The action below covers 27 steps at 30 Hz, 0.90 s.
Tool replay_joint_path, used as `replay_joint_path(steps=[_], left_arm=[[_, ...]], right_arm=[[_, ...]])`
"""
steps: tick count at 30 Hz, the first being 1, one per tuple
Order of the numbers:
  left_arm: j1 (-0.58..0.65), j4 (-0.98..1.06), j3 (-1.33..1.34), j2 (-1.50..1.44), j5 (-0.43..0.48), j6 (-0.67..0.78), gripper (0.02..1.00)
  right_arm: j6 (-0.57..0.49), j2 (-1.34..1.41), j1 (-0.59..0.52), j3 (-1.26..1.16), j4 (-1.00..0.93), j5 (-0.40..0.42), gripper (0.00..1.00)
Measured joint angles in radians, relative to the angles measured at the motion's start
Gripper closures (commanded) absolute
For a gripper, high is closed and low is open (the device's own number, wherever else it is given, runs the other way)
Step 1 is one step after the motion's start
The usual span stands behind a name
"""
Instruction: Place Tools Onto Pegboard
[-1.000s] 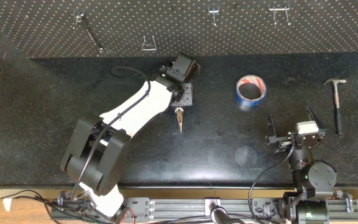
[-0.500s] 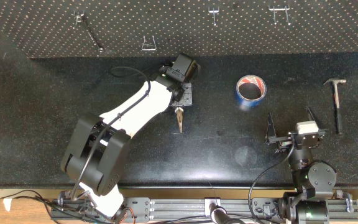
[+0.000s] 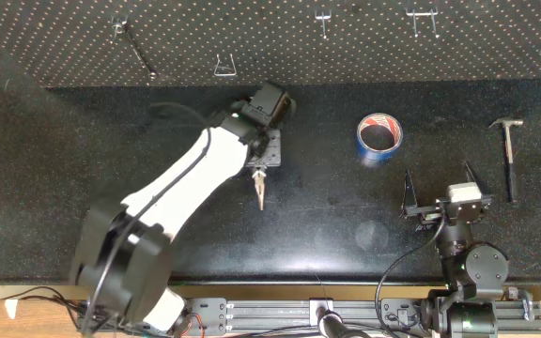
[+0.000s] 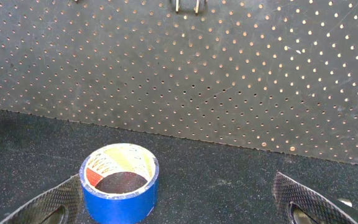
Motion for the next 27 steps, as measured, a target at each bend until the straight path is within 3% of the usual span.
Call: replay_joint_path(steps=[5, 14, 17, 22, 27], left_arm=[[0.000, -0.126, 0.000, -0.182, -0.032, 0.000, 0.989], [0.008, -0.186, -0.050, -0.543, -0.254, 0.000, 0.989], [0.059, -0.057, -0.096, -0.561, -0.289, 0.001, 0.989], [0.121, 0.399, -0.212, -0.566, -0.317, 0.106, 0.989], [0.152, 0.514, -0.341, -0.737, -0.318, 0.164, 0.989]], right_arm=[[0.000, 0.000, 0.000, 0.000, 0.000, 0.000, 0.003], [0.000, 0.000, 0.000, 0.000, 0.000, 0.000, 0.003], [0.000, 0.000, 0.000, 0.000, 0.000, 0.000, 0.003], [0.000, 0.000, 0.000, 0.000, 0.000, 0.000, 0.003], [0.000, 0.000, 0.000, 0.000, 0.000, 0.000, 0.003]])
